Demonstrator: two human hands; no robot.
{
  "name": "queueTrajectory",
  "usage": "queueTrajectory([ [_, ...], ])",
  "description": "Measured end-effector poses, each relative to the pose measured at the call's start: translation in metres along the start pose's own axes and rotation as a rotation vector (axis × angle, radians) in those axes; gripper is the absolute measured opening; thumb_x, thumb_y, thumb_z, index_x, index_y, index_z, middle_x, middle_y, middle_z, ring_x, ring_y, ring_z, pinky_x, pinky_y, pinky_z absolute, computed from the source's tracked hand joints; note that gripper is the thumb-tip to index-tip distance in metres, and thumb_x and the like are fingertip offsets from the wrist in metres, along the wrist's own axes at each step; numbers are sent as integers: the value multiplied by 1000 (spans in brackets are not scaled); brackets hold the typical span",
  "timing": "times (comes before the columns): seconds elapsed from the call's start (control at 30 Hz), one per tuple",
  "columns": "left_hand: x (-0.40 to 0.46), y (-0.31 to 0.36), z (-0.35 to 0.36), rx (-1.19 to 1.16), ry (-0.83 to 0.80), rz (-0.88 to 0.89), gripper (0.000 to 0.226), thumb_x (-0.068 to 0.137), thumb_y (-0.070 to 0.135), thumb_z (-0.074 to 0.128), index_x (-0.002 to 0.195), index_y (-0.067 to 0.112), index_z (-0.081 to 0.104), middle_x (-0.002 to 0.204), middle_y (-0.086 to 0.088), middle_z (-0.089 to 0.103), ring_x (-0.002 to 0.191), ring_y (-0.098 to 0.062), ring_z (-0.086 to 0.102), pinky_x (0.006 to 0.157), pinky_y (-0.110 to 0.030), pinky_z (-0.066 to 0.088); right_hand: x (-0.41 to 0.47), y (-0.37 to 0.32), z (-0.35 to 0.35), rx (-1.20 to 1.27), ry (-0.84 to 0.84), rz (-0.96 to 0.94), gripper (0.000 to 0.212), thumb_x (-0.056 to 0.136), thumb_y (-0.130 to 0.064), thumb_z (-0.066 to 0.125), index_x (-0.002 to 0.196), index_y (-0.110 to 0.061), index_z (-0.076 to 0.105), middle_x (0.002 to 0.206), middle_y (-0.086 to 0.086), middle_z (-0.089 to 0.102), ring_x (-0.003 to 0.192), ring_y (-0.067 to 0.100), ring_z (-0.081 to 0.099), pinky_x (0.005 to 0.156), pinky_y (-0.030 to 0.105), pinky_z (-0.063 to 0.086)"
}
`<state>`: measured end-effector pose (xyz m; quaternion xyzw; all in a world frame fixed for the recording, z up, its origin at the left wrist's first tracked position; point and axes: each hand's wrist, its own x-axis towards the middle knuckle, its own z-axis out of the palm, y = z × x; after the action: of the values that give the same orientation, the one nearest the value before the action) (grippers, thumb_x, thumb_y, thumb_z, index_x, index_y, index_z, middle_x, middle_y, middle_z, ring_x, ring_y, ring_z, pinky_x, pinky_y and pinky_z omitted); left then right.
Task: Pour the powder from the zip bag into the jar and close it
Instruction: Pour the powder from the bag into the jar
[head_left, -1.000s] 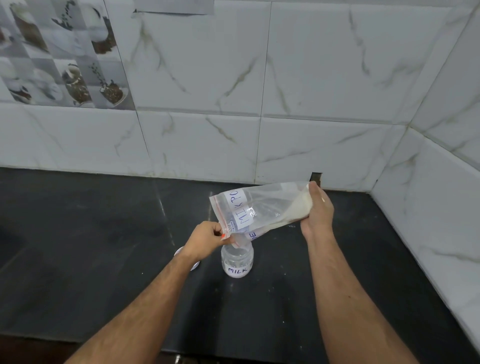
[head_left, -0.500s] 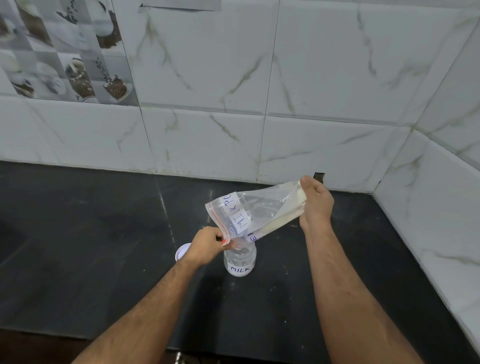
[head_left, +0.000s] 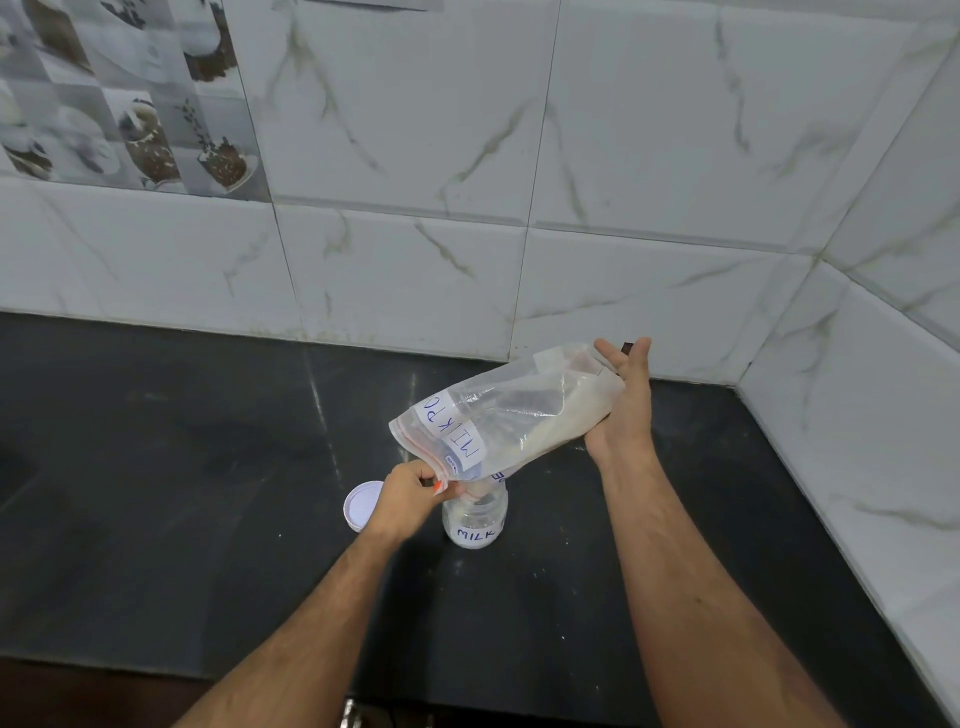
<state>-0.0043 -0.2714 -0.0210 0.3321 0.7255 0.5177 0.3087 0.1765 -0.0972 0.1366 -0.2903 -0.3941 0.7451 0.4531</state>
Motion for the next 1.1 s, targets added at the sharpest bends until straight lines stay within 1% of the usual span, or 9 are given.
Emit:
queueTrajectory([
  [0.17,-9,11,3,-32,-20,-27,56,61,54,85,89,6,73,83,-2,67,80,-14,56,81,-38,49,-5,-6,10,-148,25,-39,81,58,-83,68,109,-19,70,129,11,67,118,27,65,100,46,53],
  [0.27,-12,15,5,-43,-22,-23,33,71,38,86,83,10,74,84,-16,72,79,-14,56,79,-37,50,-10,-10,14,-165,11,-41,75,79,-81,48,112,-16,66,127,14,68,118,29,66,101,46,52],
  [0.33,-14,16,6,-55,-15,-12,40,66,44,85,86,12,76,96,-19,74,81,-15,58,84,-41,54,-11,-11,15,-104,4,-15,77,92,-76,28,120,-13,63,124,14,69,117,31,66,101,47,52],
  [0.4,-15,16,6,-54,4,-12,40,65,45,85,91,15,77,101,-17,75,84,-16,62,92,-47,55,-14,-10,13,-38,10,18,88,92,-78,19,130,-9,59,127,15,68,120,32,64,106,49,48],
  [0.6,-17,20,12,-26,96,-12,21,77,23,85,95,14,78,92,0,79,97,-24,73,91,-44,58,-19,-4,2,97,-23,81,103,81,-90,16,138,-13,55,126,11,71,124,33,62,112,54,41],
  [0.73,-20,20,12,-29,102,0,21,77,25,84,95,16,78,92,4,79,100,-25,72,91,-47,57,-19,-3,-4,125,-92,108,111,75,-94,14,151,-18,43,134,10,65,128,33,58,114,54,38],
  [0.9,-20,20,15,-39,118,4,19,78,20,83,96,13,78,93,2,79,100,-25,73,91,-46,57,-17,1,-11,111,-135,86,109,77,-93,14,149,-19,46,132,10,67,127,32,60,112,52,41],
  [0.97,-20,21,15,-49,115,2,19,78,20,83,94,12,78,92,-2,79,92,-23,72,90,-47,57,-19,1,-9,44,-130,56,108,75,-94,21,150,-20,44,133,8,66,128,31,59,111,52,42],
  [1.1,-21,22,16,-71,112,-9,21,76,27,82,87,10,76,85,-9,77,78,-13,62,79,-46,55,-27,0,2,-178,-168,-5,126,43,-95,64,144,-21,44,141,6,59,129,25,58,107,47,47],
])
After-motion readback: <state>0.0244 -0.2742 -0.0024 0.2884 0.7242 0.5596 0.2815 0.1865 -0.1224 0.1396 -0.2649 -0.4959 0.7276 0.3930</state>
